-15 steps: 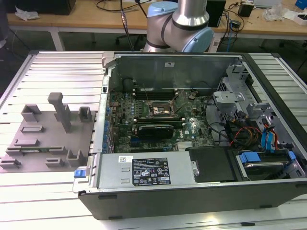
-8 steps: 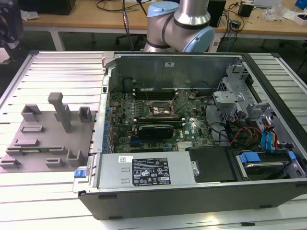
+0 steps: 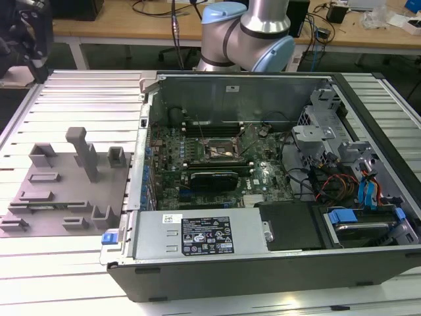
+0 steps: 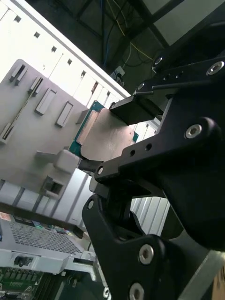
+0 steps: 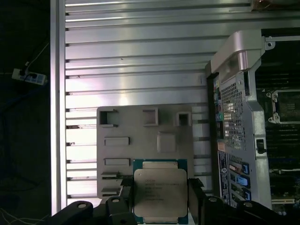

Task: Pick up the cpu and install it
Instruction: 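Pick up the cpu and move it towards the insertion slot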

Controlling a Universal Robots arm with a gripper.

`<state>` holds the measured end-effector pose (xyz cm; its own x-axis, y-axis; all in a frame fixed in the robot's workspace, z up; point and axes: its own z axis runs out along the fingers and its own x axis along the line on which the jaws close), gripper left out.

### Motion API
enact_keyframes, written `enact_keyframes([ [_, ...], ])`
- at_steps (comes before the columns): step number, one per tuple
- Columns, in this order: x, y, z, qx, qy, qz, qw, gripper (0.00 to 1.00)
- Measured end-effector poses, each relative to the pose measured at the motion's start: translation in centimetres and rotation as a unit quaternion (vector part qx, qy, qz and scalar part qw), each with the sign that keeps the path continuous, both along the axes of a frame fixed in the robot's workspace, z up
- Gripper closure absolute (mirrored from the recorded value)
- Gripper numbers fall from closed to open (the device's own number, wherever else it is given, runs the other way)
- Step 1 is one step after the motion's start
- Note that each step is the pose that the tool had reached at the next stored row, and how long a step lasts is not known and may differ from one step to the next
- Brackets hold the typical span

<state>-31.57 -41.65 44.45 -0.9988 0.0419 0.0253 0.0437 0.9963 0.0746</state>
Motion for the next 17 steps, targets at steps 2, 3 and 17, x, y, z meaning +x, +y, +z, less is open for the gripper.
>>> enact_keyframes([
  [2, 1.02, -0.05, 0.01, 0.0000, 0.0004, 0.000, 1.0000, 0.45],
  [3, 1.32, -0.06, 0.01, -0.0001, 0.0006, 0.000, 1.0000, 0.45],
  [17, 5.88, -0.12, 0.00, 0.0000, 0.0023, 0.000, 1.0000, 0.45],
])
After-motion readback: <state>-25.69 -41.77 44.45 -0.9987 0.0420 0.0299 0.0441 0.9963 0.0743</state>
